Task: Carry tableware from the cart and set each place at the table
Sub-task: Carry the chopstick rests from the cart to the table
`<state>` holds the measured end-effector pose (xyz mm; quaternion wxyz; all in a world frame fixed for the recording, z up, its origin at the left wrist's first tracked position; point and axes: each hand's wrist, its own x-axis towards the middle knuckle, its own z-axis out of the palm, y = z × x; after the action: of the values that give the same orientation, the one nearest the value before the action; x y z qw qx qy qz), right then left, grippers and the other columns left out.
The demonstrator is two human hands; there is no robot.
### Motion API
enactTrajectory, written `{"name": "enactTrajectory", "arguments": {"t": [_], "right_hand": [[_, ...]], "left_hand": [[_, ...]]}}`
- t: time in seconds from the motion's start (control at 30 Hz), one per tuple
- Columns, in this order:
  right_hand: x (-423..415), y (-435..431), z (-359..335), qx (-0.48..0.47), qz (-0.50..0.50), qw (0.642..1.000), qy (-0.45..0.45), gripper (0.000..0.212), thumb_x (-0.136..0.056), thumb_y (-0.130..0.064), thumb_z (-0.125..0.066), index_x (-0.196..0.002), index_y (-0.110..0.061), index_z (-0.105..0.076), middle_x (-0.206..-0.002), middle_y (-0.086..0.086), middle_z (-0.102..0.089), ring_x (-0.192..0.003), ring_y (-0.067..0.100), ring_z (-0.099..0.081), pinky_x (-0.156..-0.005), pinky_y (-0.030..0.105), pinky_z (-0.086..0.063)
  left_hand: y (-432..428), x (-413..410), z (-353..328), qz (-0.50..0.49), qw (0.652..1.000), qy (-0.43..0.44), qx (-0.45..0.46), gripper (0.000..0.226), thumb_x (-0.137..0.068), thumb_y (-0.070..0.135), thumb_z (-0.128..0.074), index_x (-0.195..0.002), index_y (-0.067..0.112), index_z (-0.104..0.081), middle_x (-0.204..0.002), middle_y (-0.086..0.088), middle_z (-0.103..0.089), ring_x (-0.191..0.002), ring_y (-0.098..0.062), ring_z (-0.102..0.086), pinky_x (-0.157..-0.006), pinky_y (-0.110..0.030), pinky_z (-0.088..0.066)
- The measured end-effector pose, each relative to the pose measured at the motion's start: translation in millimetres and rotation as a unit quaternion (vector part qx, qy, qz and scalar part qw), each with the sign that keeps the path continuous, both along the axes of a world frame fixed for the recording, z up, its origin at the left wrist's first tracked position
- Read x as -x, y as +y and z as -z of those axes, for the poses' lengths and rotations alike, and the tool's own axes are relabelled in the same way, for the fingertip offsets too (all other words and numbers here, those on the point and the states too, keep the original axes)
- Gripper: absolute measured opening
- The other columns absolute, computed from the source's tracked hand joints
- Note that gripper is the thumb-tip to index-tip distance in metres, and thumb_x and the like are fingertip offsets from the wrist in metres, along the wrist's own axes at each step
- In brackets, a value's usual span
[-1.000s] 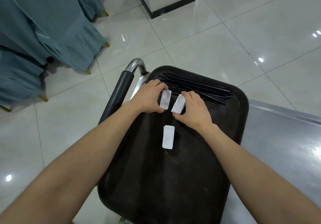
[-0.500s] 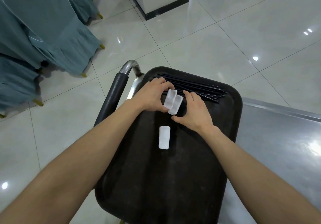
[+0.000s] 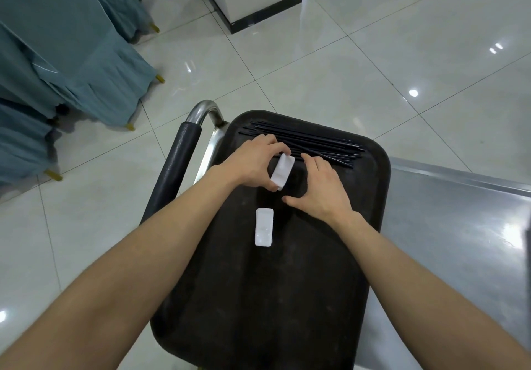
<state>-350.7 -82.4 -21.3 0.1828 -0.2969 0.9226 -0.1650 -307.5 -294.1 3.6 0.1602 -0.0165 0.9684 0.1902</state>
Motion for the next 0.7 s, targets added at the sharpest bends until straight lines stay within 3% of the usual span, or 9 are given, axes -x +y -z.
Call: {"name": "enactTrajectory", "arguments": {"t": [0.13, 0.37, 0.53, 0.7], "right_hand": [[-2, -4, -4, 0.002, -0.006, 1.000, 0.007, 0.119, -0.069, -0.068, -0.084, -0.162, -0.018, -0.028, -0.156, 0.002, -0.044, -0.147, 0.025, -0.040, -0.121, 0.048, -0.039], [0, -24, -18, 0.003, -0.018, 0.999, 0.030, 0.121, -0.067, -0.076, -0.077, -0.160, -0.017, -0.029, -0.153, 0.003, -0.045, -0.141, 0.026, -0.045, -0.118, 0.050, -0.042], [5, -43, -22, -0.040, -0.052, 0.997, 0.045, 0.113, -0.069, -0.073, -0.079, -0.155, -0.015, -0.035, -0.148, 0.006, -0.051, -0.135, 0.030, -0.050, -0.114, 0.050, -0.045], [4, -55, -19, -0.076, -0.070, 0.994, 0.024, 0.094, -0.065, -0.065, -0.087, -0.135, -0.017, -0.046, -0.130, 0.006, -0.057, -0.120, 0.030, -0.057, -0.098, 0.046, -0.052]], "left_hand": [[-5, -3, -8, -0.013, 1.000, -0.001, -0.007, 0.102, -0.063, 0.051, -0.093, -0.152, 0.034, -0.045, -0.134, 0.009, -0.049, -0.126, -0.015, -0.048, -0.108, -0.040, -0.048], [-24, -33, -20, -0.058, 0.998, -0.034, -0.019, 0.091, -0.070, 0.030, -0.087, -0.151, 0.024, -0.046, -0.137, 0.005, -0.050, -0.127, -0.015, -0.052, -0.104, -0.039, -0.053], [-25, -58, -20, -0.093, 0.992, -0.082, -0.027, 0.087, -0.074, 0.020, -0.088, -0.150, 0.025, -0.046, -0.142, 0.005, -0.051, -0.125, -0.016, -0.056, -0.098, -0.032, -0.057], [-12, -80, -19, -0.074, 0.986, -0.146, -0.036, 0.102, -0.073, 0.029, -0.094, -0.158, 0.020, -0.038, -0.153, 0.001, -0.046, -0.135, -0.019, -0.052, -0.105, -0.030, -0.049]]}}
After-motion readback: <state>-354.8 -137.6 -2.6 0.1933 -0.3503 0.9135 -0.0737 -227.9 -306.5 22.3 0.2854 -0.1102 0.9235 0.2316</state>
